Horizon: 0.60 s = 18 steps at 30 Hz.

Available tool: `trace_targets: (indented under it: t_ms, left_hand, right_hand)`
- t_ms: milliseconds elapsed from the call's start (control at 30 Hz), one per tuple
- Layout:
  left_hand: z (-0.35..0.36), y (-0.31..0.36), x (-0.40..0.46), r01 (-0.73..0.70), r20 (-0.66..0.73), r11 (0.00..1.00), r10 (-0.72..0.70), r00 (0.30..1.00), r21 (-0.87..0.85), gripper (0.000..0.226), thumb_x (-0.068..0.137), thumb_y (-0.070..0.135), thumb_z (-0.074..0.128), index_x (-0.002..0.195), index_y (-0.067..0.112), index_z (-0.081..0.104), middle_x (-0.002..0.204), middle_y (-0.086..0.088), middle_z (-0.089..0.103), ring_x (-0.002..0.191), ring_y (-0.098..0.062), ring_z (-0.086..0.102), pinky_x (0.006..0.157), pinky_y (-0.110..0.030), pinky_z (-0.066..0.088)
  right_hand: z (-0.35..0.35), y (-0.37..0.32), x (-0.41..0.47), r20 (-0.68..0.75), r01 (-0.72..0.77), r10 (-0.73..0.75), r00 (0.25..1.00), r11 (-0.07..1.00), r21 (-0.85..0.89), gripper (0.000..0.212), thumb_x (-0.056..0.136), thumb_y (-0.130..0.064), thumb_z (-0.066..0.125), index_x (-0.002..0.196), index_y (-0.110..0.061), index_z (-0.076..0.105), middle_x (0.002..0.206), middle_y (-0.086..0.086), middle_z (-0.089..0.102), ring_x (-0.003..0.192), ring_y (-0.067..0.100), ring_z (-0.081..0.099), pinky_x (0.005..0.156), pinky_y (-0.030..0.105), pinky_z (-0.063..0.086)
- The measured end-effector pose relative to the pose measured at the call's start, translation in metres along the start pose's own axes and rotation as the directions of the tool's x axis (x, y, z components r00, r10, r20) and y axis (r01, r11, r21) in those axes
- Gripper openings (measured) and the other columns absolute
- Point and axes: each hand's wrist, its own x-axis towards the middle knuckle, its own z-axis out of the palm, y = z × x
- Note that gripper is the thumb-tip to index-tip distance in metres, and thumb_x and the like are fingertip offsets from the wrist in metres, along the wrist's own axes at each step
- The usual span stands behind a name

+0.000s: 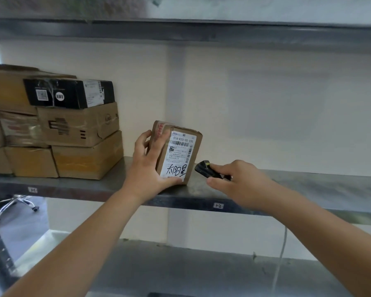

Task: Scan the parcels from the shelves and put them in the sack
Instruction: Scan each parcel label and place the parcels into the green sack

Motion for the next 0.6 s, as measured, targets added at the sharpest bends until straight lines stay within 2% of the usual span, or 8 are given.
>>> trace_targets:
  t_ms: [167, 300, 400, 600]
  left_hand:
    - [0.001, 0.000, 0.003, -0.010, 0.000, 0.999, 0.010, 1.000, 0.037, 0.135, 0.057, 0.060, 0.097, 0.157, 0.063, 0.007, 0.165, 0.016, 0.000, 0.154, -0.027, 0.020, 0.118, -0.039, 0.027]
    - [0.000, -0.002, 0.005, -0.025, 0.017, 0.999, 0.025, 1.000, 0.039, 0.135, 0.059, 0.058, 0.096, 0.157, 0.064, 0.004, 0.166, 0.016, -0.001, 0.155, -0.029, 0.021, 0.119, -0.043, 0.031]
    - [-0.001, -0.006, 0.008, -0.042, 0.036, 0.998, 0.040, 0.999, 0.048, 0.136, 0.060, 0.058, 0.096, 0.158, 0.063, 0.002, 0.167, 0.015, -0.004, 0.155, -0.031, 0.021, 0.119, -0.046, 0.033]
    - [-0.002, -0.015, 0.011, -0.086, 0.073, 0.994, 0.082, 0.994, 0.064, 0.136, 0.062, 0.057, 0.095, 0.158, 0.063, -0.001, 0.167, 0.013, -0.010, 0.154, -0.032, 0.026, 0.112, -0.036, 0.030]
  right_hand:
    - [0.000, -0.004, -0.012, 0.031, -0.045, 0.046, 0.998, 0.998, -0.036, 0.043, 0.094, -0.055, 0.064, 0.135, -0.043, 0.065, 0.060, -0.012, 0.062, 0.047, -0.004, 0.054, 0.039, 0.014, 0.033]
    - [0.004, -0.011, -0.020, 0.052, -0.078, 0.079, 0.996, 0.997, -0.026, 0.046, 0.095, -0.052, 0.065, 0.140, -0.043, 0.062, 0.056, -0.016, 0.060, 0.048, -0.006, 0.054, 0.040, 0.013, 0.035]
    - [0.006, -0.016, -0.022, 0.052, -0.094, 0.097, 0.994, 0.994, -0.058, 0.047, 0.096, -0.053, 0.064, 0.142, -0.043, 0.060, 0.061, -0.013, 0.059, 0.047, -0.006, 0.054, 0.040, 0.012, 0.035]
    - [0.009, -0.028, -0.029, 0.076, -0.133, 0.143, 0.987, 0.984, -0.118, 0.047, 0.094, -0.059, 0.062, 0.139, -0.047, 0.060, 0.069, -0.010, 0.062, 0.048, -0.002, 0.055, 0.041, 0.012, 0.033]
